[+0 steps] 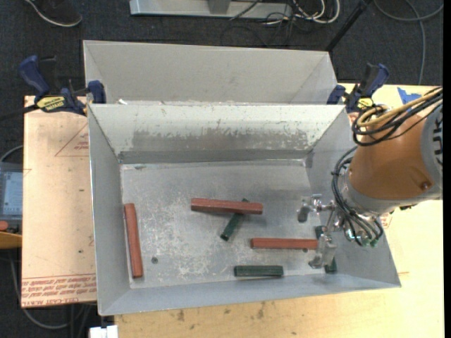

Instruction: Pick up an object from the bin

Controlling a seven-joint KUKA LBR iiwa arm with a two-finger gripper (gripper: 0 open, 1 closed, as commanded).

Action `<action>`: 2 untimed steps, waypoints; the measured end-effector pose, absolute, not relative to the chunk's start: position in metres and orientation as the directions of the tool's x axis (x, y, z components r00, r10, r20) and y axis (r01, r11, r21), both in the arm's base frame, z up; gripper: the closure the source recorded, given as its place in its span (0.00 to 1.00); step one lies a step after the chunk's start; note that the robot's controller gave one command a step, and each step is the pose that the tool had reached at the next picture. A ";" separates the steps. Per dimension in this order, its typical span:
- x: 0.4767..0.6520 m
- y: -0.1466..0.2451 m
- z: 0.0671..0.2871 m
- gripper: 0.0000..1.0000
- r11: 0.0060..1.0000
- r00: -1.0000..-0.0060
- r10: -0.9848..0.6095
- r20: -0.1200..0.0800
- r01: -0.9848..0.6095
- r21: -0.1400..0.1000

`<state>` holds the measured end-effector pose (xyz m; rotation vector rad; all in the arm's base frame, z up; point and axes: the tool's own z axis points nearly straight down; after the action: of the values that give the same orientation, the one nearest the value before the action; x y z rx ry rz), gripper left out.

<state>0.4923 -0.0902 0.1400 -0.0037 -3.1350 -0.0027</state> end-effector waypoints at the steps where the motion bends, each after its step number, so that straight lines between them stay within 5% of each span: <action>1: 0.517 -0.079 0.067 0.00 1.000 -1.000 0.018 0.004 0.018 0.003; 2: 0.495 -0.097 0.070 0.00 0.993 -0.993 0.117 0.001 0.117 0.002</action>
Offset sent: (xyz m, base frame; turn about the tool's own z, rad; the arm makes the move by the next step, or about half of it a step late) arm 0.0251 0.0091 -0.0700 0.0166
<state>0.4955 -0.0968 0.0696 -0.1834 -3.1353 -0.0032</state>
